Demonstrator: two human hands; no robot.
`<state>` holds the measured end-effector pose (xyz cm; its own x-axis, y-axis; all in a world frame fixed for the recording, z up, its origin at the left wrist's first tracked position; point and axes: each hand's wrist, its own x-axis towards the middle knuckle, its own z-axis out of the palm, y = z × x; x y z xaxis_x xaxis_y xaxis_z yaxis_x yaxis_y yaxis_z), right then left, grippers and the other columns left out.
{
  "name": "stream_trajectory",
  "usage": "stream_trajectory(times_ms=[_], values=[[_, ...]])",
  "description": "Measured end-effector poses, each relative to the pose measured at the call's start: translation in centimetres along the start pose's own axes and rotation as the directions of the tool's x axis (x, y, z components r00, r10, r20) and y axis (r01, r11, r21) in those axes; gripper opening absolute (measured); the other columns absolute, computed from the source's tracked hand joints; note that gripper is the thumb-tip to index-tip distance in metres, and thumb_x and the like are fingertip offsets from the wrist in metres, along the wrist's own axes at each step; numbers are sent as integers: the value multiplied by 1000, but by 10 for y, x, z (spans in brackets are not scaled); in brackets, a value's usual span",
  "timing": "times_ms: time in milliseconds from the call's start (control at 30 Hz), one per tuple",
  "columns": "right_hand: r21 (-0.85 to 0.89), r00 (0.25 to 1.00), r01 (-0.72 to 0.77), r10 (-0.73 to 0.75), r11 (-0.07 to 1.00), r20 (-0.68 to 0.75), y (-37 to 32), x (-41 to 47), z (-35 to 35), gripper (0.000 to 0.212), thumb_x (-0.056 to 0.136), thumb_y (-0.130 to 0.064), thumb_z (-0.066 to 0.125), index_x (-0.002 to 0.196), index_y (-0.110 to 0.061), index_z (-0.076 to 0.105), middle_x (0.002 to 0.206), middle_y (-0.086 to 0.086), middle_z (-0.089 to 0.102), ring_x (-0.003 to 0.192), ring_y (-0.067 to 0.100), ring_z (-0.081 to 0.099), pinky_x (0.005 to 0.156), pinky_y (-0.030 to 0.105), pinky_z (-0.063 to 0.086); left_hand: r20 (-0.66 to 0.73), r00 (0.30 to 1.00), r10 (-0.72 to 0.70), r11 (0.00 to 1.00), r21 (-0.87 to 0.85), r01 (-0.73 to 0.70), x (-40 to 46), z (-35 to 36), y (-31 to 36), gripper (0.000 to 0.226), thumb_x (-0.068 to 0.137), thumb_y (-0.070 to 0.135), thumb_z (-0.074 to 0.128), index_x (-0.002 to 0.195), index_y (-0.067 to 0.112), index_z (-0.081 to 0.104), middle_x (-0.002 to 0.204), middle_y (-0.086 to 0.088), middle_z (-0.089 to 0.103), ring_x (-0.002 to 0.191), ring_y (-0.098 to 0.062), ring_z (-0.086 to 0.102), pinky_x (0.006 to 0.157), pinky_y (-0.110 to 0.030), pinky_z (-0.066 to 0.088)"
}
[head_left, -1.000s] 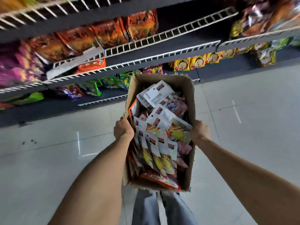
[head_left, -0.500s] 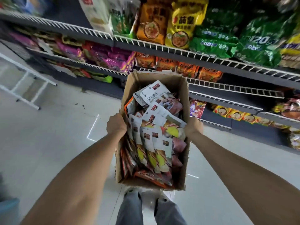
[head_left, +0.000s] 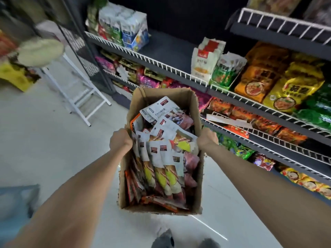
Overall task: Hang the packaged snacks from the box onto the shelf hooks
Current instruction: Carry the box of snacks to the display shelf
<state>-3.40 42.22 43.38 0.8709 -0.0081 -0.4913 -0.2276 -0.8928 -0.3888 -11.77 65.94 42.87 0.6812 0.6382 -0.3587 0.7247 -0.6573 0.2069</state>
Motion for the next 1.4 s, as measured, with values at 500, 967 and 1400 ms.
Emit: stream_trajectory(times_ms=[500,967,1400], values=[[-75,938,347,-348,935,8,-355,69,55,30,88,-2,49,116,-1,56,112,19,61,101,35,60,68,34,45,-215,949,-230,961,-201,188,186,-200,-149,25,92,11,47,107,-6,57,113,-26,60,106,-41,57,81,-38,48],[-169,801,588,-599,791,-18,-666,118,79,26,90,-4,47,114,2,54,119,22,59,109,37,57,77,37,46,-360,827,-432,885,-347,311,382,-360,-261,22,92,18,49,102,2,60,110,-20,62,102,-39,59,75,-36,46],[-115,781,614,-622,781,-59,-874,165,120,23,89,-6,50,111,1,53,117,19,58,107,38,56,75,37,43,-388,798,-460,876,-343,339,551,-475,-339,20,92,10,46,104,8,63,110,-17,63,102,-37,59,76,-36,45]])
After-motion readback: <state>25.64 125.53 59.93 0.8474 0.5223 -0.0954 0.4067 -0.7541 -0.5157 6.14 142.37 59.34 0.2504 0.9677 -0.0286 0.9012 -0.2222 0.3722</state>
